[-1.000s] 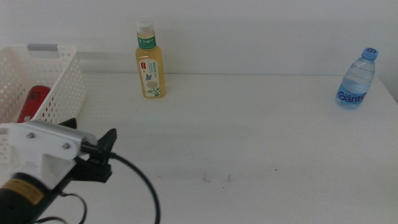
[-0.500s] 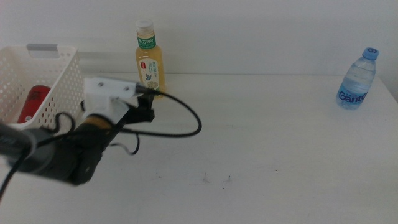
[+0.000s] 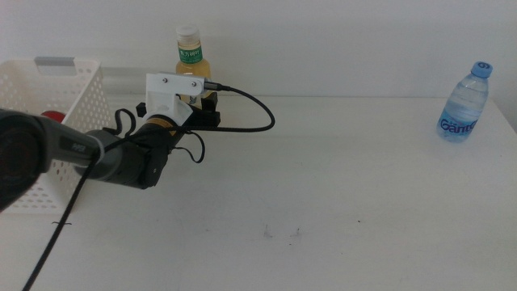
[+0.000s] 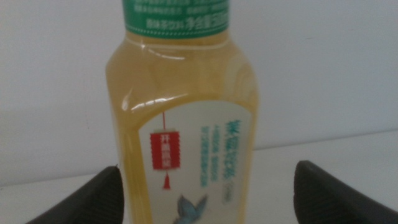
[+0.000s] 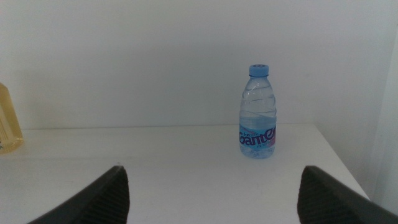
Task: Use arms to grab the bottles and put them into the dustbin to the left of the table.
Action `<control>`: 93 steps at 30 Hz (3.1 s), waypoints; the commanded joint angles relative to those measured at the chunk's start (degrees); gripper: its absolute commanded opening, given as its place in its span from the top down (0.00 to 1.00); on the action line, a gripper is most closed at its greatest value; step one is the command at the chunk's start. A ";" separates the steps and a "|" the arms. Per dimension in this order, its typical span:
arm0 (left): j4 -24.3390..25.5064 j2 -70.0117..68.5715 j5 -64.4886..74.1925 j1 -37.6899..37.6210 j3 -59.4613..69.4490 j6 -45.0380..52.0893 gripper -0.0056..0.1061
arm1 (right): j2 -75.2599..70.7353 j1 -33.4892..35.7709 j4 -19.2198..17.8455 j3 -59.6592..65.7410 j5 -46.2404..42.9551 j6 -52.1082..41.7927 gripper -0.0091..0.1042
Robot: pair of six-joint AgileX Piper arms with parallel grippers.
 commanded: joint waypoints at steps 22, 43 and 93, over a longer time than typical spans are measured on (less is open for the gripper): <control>-9.87 5.15 3.43 -0.07 -10.86 10.56 0.68 | -0.29 -0.31 -0.48 0.23 -0.47 -0.11 0.17; -11.52 -33.84 105.10 22.50 -25.48 22.39 0.97 | -0.29 -0.31 -0.48 0.23 -0.47 -0.11 0.17; -14.03 -36.83 105.76 21.89 -26.86 26.34 0.11 | -0.29 -0.31 -0.48 0.23 -0.47 -0.11 0.17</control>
